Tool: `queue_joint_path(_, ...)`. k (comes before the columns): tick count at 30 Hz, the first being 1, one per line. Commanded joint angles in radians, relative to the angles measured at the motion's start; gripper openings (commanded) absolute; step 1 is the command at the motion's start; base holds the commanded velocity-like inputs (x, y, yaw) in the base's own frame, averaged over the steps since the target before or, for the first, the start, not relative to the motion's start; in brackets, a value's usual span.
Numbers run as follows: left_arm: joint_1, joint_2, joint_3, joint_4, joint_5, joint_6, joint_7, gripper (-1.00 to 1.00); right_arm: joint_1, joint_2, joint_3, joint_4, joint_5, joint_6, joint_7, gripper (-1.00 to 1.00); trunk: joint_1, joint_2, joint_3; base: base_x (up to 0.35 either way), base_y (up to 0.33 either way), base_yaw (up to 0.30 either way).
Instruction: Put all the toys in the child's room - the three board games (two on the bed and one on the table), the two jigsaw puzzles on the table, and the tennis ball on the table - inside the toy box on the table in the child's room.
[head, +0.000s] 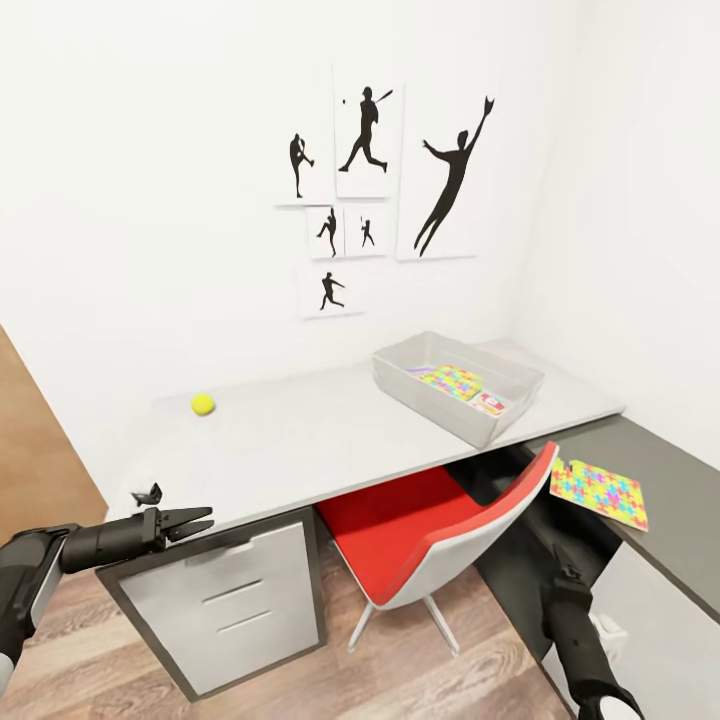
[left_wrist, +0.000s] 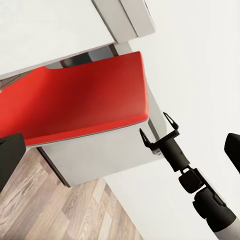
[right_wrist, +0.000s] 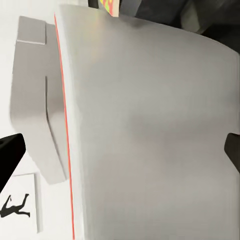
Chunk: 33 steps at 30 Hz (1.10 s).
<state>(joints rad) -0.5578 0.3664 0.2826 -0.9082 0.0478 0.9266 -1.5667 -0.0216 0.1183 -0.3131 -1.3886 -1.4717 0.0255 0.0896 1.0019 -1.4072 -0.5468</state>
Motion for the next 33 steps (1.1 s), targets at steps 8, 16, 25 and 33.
queue_joint_path(8, -0.001, -0.002, 0.000, 0.000, 0.001, 0.011, -0.004, 1.00, -0.003, 0.001, -0.003, 0.000, -0.022, 0.004, 0.011, 1.00, 0.031, -0.057, -0.026, 0.000, 0.000, 0.000)
queue_joint_path(16, -0.001, -0.001, 0.001, 0.000, 0.001, 0.009, -0.004, 1.00, -0.003, -0.007, -0.002, 0.001, -0.115, 0.010, 0.034, 1.00, 0.061, -0.113, -0.051, 0.000, 0.000, 0.000)
queue_joint_path(25, -0.001, -0.001, 0.001, 0.000, 0.001, 0.009, -0.004, 1.00, -0.052, -0.015, -0.005, -0.010, -0.161, 0.015, 0.048, 1.00, 0.061, -0.113, -0.051, 0.000, 0.000, 0.000)
queue_joint_path(33, -0.001, -0.001, 0.003, 0.000, 0.001, 0.009, -0.004, 1.00, -0.079, -0.039, -0.010, -0.014, -0.162, 0.008, 0.046, 1.00, 0.061, -0.113, -0.051, 0.000, 0.000, 0.000)
